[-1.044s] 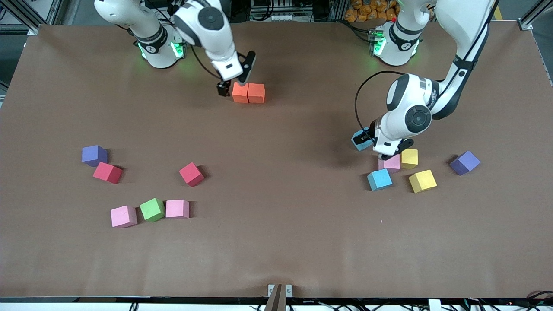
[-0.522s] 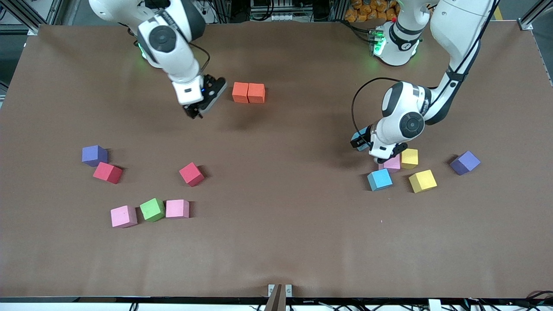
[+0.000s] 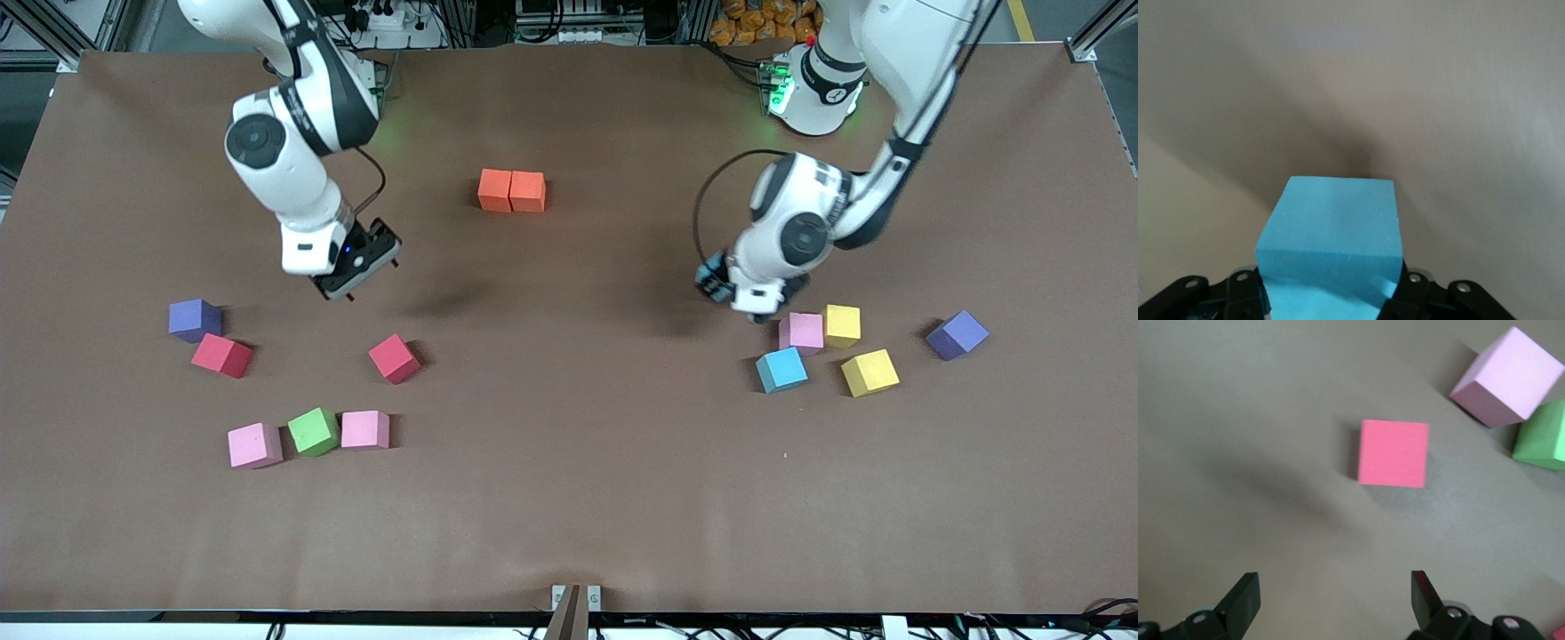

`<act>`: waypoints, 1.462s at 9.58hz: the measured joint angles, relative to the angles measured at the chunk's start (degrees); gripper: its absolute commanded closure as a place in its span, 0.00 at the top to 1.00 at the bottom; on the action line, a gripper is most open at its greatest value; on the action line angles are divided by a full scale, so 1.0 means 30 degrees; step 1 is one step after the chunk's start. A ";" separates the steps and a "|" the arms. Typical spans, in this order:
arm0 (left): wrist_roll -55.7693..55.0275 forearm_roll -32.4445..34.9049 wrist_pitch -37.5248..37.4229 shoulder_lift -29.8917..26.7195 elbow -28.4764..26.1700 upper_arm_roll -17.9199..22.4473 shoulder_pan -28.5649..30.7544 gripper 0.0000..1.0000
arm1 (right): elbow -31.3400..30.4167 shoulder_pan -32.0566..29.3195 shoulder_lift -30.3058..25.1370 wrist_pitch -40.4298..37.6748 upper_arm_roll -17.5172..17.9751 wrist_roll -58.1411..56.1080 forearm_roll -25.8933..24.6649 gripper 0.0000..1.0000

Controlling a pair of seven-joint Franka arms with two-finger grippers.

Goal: Form number 2 with 11 blocks
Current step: 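Carry the cyan cube with the left gripper while the right grasps red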

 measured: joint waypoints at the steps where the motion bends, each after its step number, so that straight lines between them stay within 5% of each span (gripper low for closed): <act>1: -0.1115 -0.1323 0.0026 -0.0192 0.0033 -0.0403 -0.0707 0.00 | 0.0510 -0.0113 0.0738 0.0014 0.0000 0.0009 0.0731 1.00; 5: -0.6160 -0.3846 0.0218 -0.0819 0.0004 -0.0667 -0.4207 0.00 | 0.1832 -0.0108 0.2682 0.0626 0.0065 0.0074 0.2278 1.00; 9: -1.0895 -0.6930 0.3071 -0.0716 -0.1041 -0.0619 -0.7850 0.00 | 0.3620 -0.0074 0.4922 0.1773 0.0192 0.0074 0.2376 1.00; 14: -1.4268 -0.8121 0.4738 -0.0349 -0.1334 0.0266 -0.9448 0.00 | 0.4472 -0.0085 0.7170 0.3668 0.0257 0.0074 0.2519 1.00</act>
